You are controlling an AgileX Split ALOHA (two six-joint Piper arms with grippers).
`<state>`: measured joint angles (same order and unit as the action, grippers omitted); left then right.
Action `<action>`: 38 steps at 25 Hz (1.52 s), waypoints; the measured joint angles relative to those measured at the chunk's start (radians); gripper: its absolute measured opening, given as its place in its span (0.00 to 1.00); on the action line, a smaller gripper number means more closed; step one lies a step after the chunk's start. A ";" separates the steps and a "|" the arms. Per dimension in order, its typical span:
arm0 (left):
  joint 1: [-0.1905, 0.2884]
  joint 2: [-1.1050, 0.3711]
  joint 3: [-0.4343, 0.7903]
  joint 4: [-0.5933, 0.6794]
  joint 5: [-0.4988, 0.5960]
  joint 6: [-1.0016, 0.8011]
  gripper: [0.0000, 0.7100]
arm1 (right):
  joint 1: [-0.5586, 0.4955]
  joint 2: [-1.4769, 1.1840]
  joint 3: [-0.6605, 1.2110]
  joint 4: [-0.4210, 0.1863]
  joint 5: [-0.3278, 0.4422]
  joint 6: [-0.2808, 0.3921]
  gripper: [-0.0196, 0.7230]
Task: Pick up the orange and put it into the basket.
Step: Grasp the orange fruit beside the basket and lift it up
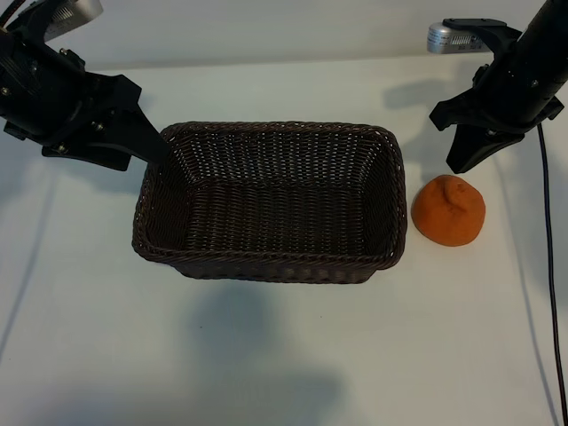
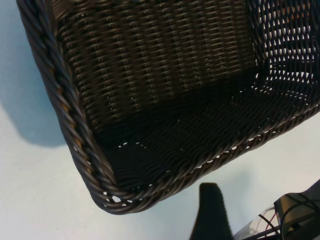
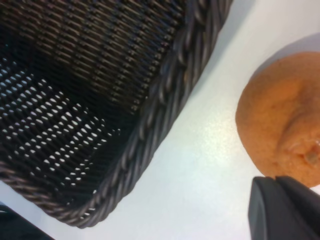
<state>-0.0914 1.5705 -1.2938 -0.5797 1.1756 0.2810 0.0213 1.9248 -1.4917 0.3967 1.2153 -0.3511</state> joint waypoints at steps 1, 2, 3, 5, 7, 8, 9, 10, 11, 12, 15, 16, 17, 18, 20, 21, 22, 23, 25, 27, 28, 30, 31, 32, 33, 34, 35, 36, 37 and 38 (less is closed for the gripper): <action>0.000 0.000 0.000 0.000 0.000 0.000 0.77 | 0.000 0.000 0.000 -0.002 0.000 0.000 0.06; 0.000 0.000 0.000 0.000 0.000 0.000 0.77 | 0.000 -0.001 0.000 -0.005 0.000 -0.001 0.08; 0.000 0.000 0.000 0.000 0.000 0.000 0.77 | 0.000 -0.001 0.000 -0.007 0.000 -0.002 0.10; 0.000 0.000 0.000 0.000 0.000 0.000 0.77 | 0.000 -0.001 0.000 -0.010 0.000 -0.008 0.19; 0.000 0.000 0.000 0.000 0.000 0.000 0.77 | 0.000 -0.001 0.000 -0.012 0.000 -0.012 0.33; 0.000 0.000 0.000 0.000 0.000 0.000 0.77 | 0.000 -0.001 0.000 -0.012 0.000 -0.013 0.41; 0.000 0.000 0.000 0.000 0.000 0.000 0.77 | 0.000 -0.001 0.000 -0.012 0.000 -0.013 0.50; 0.000 0.000 0.000 0.000 0.000 0.000 0.77 | 0.000 -0.001 0.000 -0.012 0.000 -0.013 0.58; 0.000 0.000 0.000 0.000 0.000 0.000 0.77 | 0.000 -0.001 0.000 -0.012 0.000 -0.014 0.64; 0.000 0.000 0.000 0.000 0.000 0.000 0.77 | 0.000 -0.001 0.000 -0.012 0.000 -0.016 0.71; 0.000 0.000 0.000 0.000 0.000 0.000 0.77 | 0.000 -0.001 0.000 -0.012 0.000 -0.017 0.82; 0.000 0.000 0.000 0.000 0.000 0.000 0.77 | 0.000 -0.001 0.000 -0.012 0.000 -0.017 0.84; 0.000 0.000 0.000 0.000 0.000 0.000 0.77 | 0.000 -0.001 0.000 -0.012 0.000 -0.017 0.84; 0.000 0.000 0.000 0.000 0.000 0.000 0.77 | 0.000 -0.001 0.000 -0.013 0.000 -0.017 0.84; 0.000 0.000 0.000 0.000 0.000 0.000 0.77 | 0.000 -0.001 0.000 -0.021 0.000 -0.017 0.83; 0.000 0.000 0.000 0.000 0.000 0.000 0.77 | 0.000 -0.001 0.000 -0.028 -0.001 -0.017 0.82; 0.000 0.000 0.000 0.000 0.000 0.000 0.77 | 0.000 -0.001 0.000 -0.036 -0.001 -0.017 0.82; 0.000 0.000 0.000 0.000 0.000 0.000 0.77 | 0.000 -0.001 0.000 -0.043 -0.002 -0.017 0.81; 0.000 0.000 0.000 0.000 0.000 0.000 0.77 | 0.000 -0.001 0.000 -0.057 -0.008 -0.017 0.81; 0.000 0.000 0.000 0.000 0.000 0.000 0.77 | 0.000 -0.001 0.000 -0.062 -0.016 -0.017 0.81; 0.000 0.000 0.000 0.000 0.000 0.000 0.77 | 0.000 -0.001 0.002 -0.062 -0.018 -0.017 0.81; 0.000 0.000 0.000 0.000 0.000 0.000 0.77 | 0.000 0.004 0.017 -0.067 -0.039 -0.017 0.81; 0.000 0.000 0.000 0.000 0.000 0.000 0.77 | 0.000 0.009 0.029 -0.070 -0.057 -0.017 0.81; 0.000 0.000 0.000 0.000 0.000 0.000 0.77 | 0.000 0.016 0.041 -0.071 -0.065 -0.017 0.81; 0.000 0.000 0.000 0.001 0.000 0.000 0.77 | 0.000 0.024 0.058 -0.074 -0.086 -0.017 0.81; 0.000 0.000 0.000 0.001 0.000 0.000 0.77 | 0.000 0.035 0.074 -0.078 -0.118 -0.017 0.81; 0.000 0.000 0.000 0.001 0.000 0.000 0.77 | 0.000 0.041 0.091 -0.083 -0.132 -0.017 0.81; 0.000 0.000 0.000 0.001 0.000 0.000 0.77 | 0.000 0.049 0.105 -0.087 -0.148 -0.020 0.81; 0.000 0.000 0.000 0.001 0.000 0.000 0.77 | 0.000 0.057 0.121 -0.088 -0.163 -0.023 0.81; 0.000 0.000 0.000 0.001 0.000 0.000 0.77 | 0.000 0.061 0.133 -0.088 -0.178 -0.025 0.81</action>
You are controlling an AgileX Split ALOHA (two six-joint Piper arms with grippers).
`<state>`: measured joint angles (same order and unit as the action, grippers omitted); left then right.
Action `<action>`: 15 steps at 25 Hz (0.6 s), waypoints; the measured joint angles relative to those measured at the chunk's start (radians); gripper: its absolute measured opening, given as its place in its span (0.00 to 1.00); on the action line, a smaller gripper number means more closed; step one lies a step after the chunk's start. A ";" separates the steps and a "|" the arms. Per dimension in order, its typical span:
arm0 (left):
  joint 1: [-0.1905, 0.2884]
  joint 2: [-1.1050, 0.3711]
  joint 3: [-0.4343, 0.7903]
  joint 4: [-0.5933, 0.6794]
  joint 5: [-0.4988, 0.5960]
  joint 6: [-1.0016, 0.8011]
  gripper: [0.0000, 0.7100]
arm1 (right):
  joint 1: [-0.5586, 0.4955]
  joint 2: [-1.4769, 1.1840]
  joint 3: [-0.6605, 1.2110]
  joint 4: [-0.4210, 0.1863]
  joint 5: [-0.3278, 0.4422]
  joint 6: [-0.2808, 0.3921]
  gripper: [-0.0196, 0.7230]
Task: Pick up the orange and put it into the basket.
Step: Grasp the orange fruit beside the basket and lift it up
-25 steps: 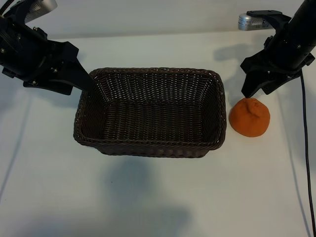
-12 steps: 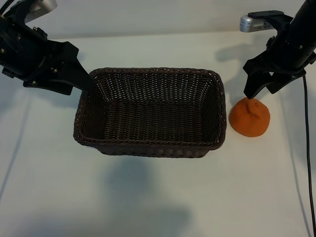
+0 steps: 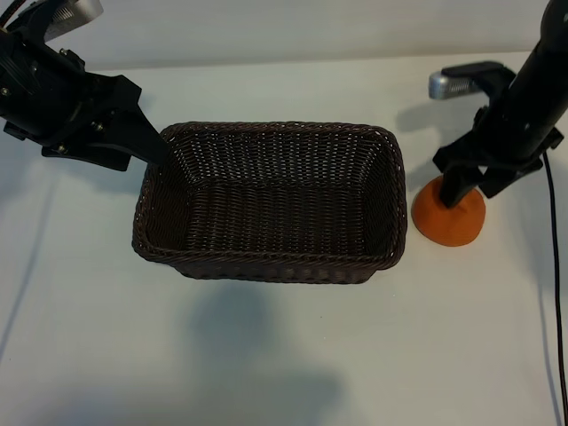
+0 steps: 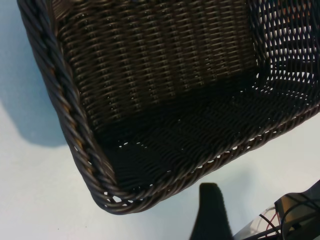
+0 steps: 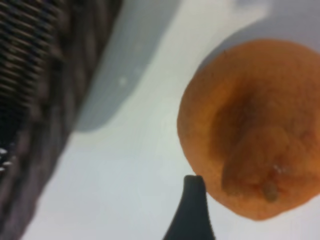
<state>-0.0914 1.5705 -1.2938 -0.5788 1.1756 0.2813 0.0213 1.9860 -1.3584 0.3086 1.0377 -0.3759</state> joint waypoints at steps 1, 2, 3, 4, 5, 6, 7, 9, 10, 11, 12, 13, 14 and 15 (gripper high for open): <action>0.000 0.000 0.000 0.001 0.000 0.001 0.77 | 0.000 0.005 0.018 0.000 -0.026 -0.001 0.81; 0.000 0.000 0.000 0.002 0.000 0.001 0.77 | 0.000 0.006 0.028 0.000 -0.042 -0.003 0.81; 0.000 0.000 0.000 0.002 0.000 0.003 0.77 | 0.000 0.006 0.037 0.000 -0.058 -0.003 0.81; 0.000 0.000 0.000 0.003 0.000 0.004 0.77 | 0.000 0.007 0.041 0.000 -0.065 -0.003 0.81; 0.000 0.000 0.000 0.003 0.000 0.006 0.77 | 0.000 0.007 0.042 0.000 -0.074 -0.003 0.81; 0.000 0.000 0.000 0.003 0.000 0.009 0.77 | 0.000 0.007 0.042 0.000 -0.079 -0.003 0.81; 0.000 0.000 0.000 0.003 0.000 0.012 0.77 | 0.000 0.007 0.042 0.000 -0.077 -0.003 0.81; 0.000 0.000 0.000 0.003 0.000 0.016 0.77 | 0.000 0.009 0.042 -0.001 -0.087 -0.003 0.81; 0.000 0.000 0.000 0.003 0.000 0.017 0.77 | 0.000 0.010 0.042 -0.001 -0.094 -0.003 0.81; 0.000 0.000 0.000 0.003 0.000 0.018 0.77 | 0.000 0.013 0.042 -0.001 -0.097 -0.003 0.81; 0.000 0.000 0.000 0.003 0.000 0.018 0.77 | 0.000 0.019 0.042 -0.001 -0.102 -0.003 0.80; 0.000 0.000 0.000 0.003 0.000 0.018 0.77 | 0.000 0.024 0.042 -0.001 -0.105 -0.003 0.78; 0.000 0.000 0.000 0.003 0.000 0.018 0.77 | 0.000 0.027 0.044 -0.001 -0.107 -0.003 0.74; 0.000 0.000 0.000 0.003 0.000 0.018 0.77 | 0.000 0.029 0.044 -0.001 -0.108 -0.003 0.66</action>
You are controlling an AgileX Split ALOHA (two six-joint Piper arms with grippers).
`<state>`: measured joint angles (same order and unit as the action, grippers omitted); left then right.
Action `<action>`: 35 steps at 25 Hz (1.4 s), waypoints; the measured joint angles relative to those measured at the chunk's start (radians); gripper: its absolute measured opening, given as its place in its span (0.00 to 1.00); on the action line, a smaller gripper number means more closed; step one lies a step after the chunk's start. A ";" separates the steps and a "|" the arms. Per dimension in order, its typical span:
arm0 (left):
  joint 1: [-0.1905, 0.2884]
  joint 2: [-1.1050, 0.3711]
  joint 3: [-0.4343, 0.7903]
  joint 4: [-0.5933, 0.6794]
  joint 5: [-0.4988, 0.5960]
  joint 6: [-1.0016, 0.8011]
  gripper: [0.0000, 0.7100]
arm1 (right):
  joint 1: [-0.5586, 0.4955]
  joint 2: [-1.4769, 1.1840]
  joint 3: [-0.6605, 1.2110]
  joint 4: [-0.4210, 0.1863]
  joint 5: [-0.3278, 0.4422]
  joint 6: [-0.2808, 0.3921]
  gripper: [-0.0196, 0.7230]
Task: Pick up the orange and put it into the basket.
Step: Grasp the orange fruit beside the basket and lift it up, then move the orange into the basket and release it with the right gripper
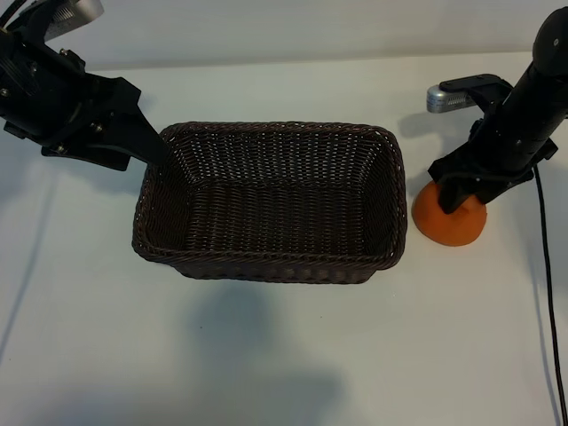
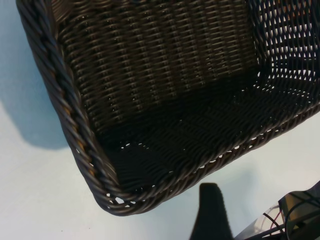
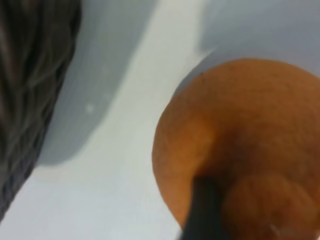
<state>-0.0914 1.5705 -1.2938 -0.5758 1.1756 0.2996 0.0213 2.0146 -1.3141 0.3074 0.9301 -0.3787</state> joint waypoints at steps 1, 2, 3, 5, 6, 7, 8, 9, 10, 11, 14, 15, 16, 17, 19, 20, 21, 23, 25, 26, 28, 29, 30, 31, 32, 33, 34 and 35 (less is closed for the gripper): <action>0.000 0.000 0.000 0.000 0.000 0.000 0.77 | 0.000 0.000 0.000 0.000 0.001 0.000 0.57; 0.000 0.000 0.000 0.000 0.000 0.000 0.77 | 0.000 0.000 -0.001 0.000 0.005 0.000 0.42; 0.000 0.000 0.000 -0.001 0.000 0.000 0.77 | 0.000 0.000 -0.001 0.001 0.009 0.000 0.28; 0.000 0.000 0.000 -0.001 0.000 0.000 0.77 | 0.000 -0.002 -0.001 0.001 0.014 -0.005 0.16; 0.000 0.000 0.000 -0.001 0.000 0.000 0.77 | 0.000 -0.005 -0.001 0.001 0.022 -0.005 0.14; 0.000 0.000 0.000 -0.001 0.000 0.000 0.77 | 0.000 -0.007 -0.001 0.001 0.029 -0.007 0.14; 0.000 0.000 0.000 -0.001 0.000 0.000 0.77 | 0.000 -0.010 -0.001 0.001 0.038 -0.007 0.14; 0.000 0.000 0.000 -0.001 0.000 0.000 0.77 | 0.000 -0.014 -0.001 0.001 0.042 -0.007 0.14; 0.000 0.000 0.000 -0.001 0.000 0.000 0.77 | 0.000 -0.017 -0.004 0.001 0.051 -0.007 0.14; 0.000 0.000 0.000 -0.001 0.000 0.000 0.77 | 0.000 -0.023 -0.012 0.000 0.067 -0.007 0.14; 0.000 0.000 0.000 -0.002 0.000 0.003 0.77 | 0.000 -0.046 -0.059 -0.002 0.151 -0.007 0.13; 0.000 0.000 0.000 -0.002 0.000 0.003 0.77 | 0.000 -0.058 -0.076 -0.005 0.198 -0.007 0.13; 0.000 0.000 0.000 -0.002 0.000 0.003 0.77 | 0.000 -0.070 -0.091 -0.006 0.228 -0.006 0.13; 0.000 0.000 0.000 -0.002 0.000 0.003 0.77 | 0.000 -0.083 -0.109 -0.006 0.248 -0.004 0.13; 0.000 0.000 0.000 -0.002 0.000 0.003 0.77 | 0.000 -0.111 -0.134 -0.005 0.276 -0.003 0.13; 0.000 0.000 0.000 -0.002 0.000 0.003 0.77 | 0.000 -0.130 -0.141 -0.005 0.287 0.003 0.13; 0.000 0.000 0.000 -0.002 0.000 0.003 0.77 | 0.000 -0.151 -0.144 -0.005 0.289 0.006 0.13; 0.000 0.000 0.000 -0.003 0.000 0.003 0.77 | 0.000 -0.195 -0.148 -0.005 0.289 0.011 0.13; 0.000 0.000 0.000 -0.003 0.000 0.003 0.77 | 0.000 -0.235 -0.151 -0.006 0.290 0.011 0.13; 0.000 0.000 0.000 -0.003 0.000 0.003 0.77 | 0.000 -0.255 -0.151 -0.006 0.290 0.011 0.13; 0.000 0.000 0.000 -0.003 0.000 0.003 0.77 | 0.000 -0.282 -0.152 -0.005 0.291 0.015 0.12; 0.000 0.000 0.000 -0.003 0.000 0.003 0.77 | 0.000 -0.290 -0.152 -0.005 0.291 0.019 0.12; 0.000 0.000 0.000 -0.003 0.000 0.004 0.77 | 0.000 -0.294 -0.152 -0.005 0.292 0.023 0.12; 0.000 0.000 0.000 -0.003 0.000 0.004 0.77 | 0.000 -0.298 -0.152 -0.004 0.292 0.025 0.12; 0.000 0.000 0.000 -0.003 0.000 0.004 0.77 | 0.000 -0.297 -0.152 -0.003 0.292 0.026 0.12; 0.000 0.000 0.000 -0.003 0.000 0.004 0.77 | 0.000 -0.297 -0.152 -0.003 0.292 0.026 0.12; 0.000 0.000 0.000 -0.003 0.000 0.004 0.77 | 0.000 -0.297 -0.152 -0.002 0.292 0.026 0.12; 0.000 0.000 0.000 -0.003 0.000 0.004 0.77 | 0.000 -0.297 -0.152 0.000 0.292 0.026 0.12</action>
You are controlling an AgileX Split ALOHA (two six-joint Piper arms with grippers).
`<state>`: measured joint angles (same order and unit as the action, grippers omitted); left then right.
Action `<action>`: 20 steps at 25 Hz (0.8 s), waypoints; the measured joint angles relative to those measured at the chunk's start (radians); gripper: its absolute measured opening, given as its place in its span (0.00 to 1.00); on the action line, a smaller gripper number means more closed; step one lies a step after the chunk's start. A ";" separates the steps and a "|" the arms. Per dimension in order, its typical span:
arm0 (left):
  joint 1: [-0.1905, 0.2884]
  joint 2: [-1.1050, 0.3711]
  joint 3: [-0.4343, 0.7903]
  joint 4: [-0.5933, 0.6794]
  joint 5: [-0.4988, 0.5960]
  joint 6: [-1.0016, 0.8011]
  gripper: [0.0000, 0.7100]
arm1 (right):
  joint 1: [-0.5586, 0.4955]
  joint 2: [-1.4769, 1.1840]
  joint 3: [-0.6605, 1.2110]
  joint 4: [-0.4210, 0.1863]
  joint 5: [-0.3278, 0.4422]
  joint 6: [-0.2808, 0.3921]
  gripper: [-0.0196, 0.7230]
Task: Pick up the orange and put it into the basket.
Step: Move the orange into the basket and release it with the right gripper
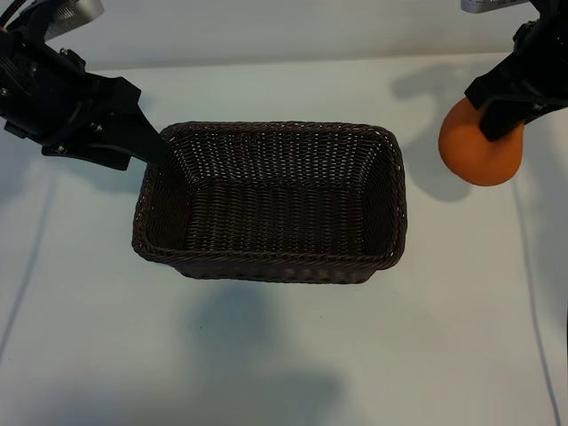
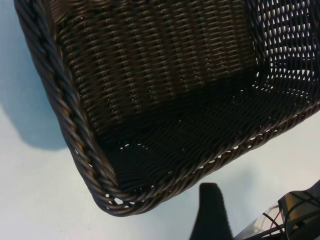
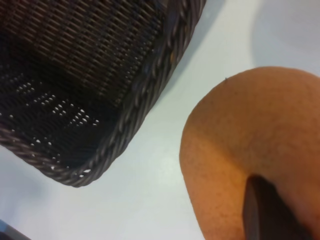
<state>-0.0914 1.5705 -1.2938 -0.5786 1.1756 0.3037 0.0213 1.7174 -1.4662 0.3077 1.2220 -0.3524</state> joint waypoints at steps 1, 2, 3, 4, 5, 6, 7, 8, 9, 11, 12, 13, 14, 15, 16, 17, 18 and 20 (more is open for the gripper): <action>0.000 0.000 0.000 0.000 0.000 0.000 0.77 | 0.000 0.000 0.000 0.001 0.000 0.000 0.12; 0.000 0.000 0.000 0.000 0.000 0.000 0.77 | 0.000 0.000 0.000 0.004 0.000 0.000 0.12; 0.000 0.000 0.000 0.000 0.000 0.000 0.77 | 0.000 0.000 0.000 0.009 0.000 0.001 0.12; 0.000 0.000 0.000 0.000 0.000 0.000 0.77 | 0.000 0.000 0.000 0.017 0.000 0.001 0.12; 0.000 0.000 0.000 0.000 0.000 0.000 0.77 | 0.000 0.000 0.000 0.025 0.000 0.002 0.12; 0.000 0.000 0.000 0.000 0.000 0.000 0.77 | 0.001 0.000 0.000 0.031 0.000 0.002 0.12; 0.000 0.000 0.000 0.000 0.000 0.000 0.77 | 0.007 0.000 0.000 0.033 0.000 0.002 0.12; 0.000 0.000 0.000 0.000 0.000 0.000 0.77 | 0.012 0.000 0.000 0.035 0.000 0.003 0.12; 0.000 0.000 0.000 0.000 0.000 0.000 0.77 | 0.021 0.000 0.000 0.035 0.000 0.003 0.12; 0.000 0.000 0.000 0.000 0.000 0.000 0.77 | 0.050 0.000 0.000 0.038 -0.002 0.003 0.12; 0.000 0.000 0.000 0.000 0.000 0.000 0.77 | 0.064 0.000 0.000 0.039 -0.002 0.004 0.12; 0.000 0.000 0.000 0.000 0.000 0.000 0.77 | 0.080 0.000 0.000 0.040 -0.002 0.009 0.12; 0.000 0.000 0.000 0.000 0.000 0.000 0.77 | 0.103 0.000 -0.001 0.042 -0.003 0.016 0.12; 0.000 0.000 0.000 -0.002 0.000 0.000 0.77 | 0.121 0.000 -0.007 0.042 -0.003 0.022 0.12; 0.000 0.000 0.000 -0.006 0.000 0.000 0.77 | 0.143 0.000 -0.016 0.042 -0.003 0.026 0.12; 0.000 0.000 0.000 -0.010 0.000 0.000 0.77 | 0.161 0.000 -0.029 0.042 -0.004 0.030 0.12; 0.000 0.000 0.000 -0.015 0.000 0.000 0.77 | 0.184 0.000 -0.043 0.042 -0.005 0.037 0.12; 0.000 0.000 0.000 -0.020 0.000 0.000 0.77 | 0.230 0.004 -0.092 0.045 -0.007 0.048 0.12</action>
<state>-0.0914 1.5705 -1.2938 -0.5990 1.1756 0.3037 0.2511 1.7211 -1.5581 0.3524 1.2147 -0.3044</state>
